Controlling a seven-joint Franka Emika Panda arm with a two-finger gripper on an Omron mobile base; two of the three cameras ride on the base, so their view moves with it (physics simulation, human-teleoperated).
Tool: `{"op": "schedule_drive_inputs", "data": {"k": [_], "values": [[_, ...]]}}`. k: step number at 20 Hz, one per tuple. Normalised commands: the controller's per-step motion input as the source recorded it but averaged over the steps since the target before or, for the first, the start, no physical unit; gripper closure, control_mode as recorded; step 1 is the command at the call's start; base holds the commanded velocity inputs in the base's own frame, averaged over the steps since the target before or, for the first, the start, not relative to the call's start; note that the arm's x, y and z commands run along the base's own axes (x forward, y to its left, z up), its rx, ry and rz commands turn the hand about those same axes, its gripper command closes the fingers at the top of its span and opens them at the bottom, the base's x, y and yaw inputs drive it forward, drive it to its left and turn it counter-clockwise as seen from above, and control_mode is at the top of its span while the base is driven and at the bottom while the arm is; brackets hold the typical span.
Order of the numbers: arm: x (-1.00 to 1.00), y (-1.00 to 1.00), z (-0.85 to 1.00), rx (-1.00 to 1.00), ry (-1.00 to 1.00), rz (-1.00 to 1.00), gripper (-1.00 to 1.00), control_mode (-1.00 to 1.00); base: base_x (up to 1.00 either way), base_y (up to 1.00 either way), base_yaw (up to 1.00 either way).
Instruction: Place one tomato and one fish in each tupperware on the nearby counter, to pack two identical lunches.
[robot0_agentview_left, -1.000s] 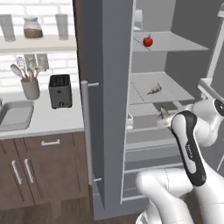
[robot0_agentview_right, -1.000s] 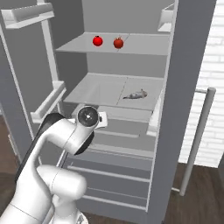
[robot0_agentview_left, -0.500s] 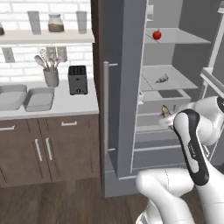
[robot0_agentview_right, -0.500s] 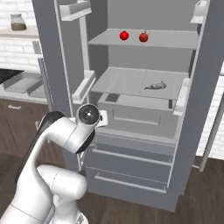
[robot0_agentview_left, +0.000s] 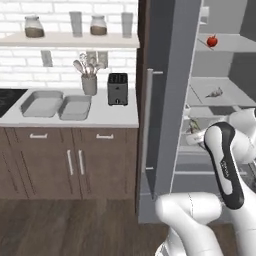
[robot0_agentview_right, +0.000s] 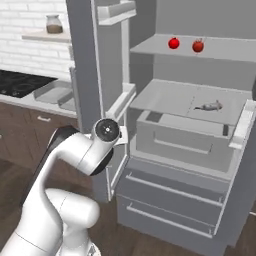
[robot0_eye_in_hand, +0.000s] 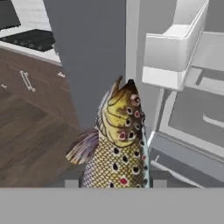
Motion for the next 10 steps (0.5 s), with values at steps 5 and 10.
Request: {"op": "schedule_drive_inputs", "data": {"k": [5,10], "values": [[0.0,0.0,0.0,0.0,0.0,0.0,1.0,1.0,0.0,1.0,0.68],[0.0,0.0,0.0,0.0,0.0,0.0,1.0,1.0,0.08,1.0,0.6]]}}
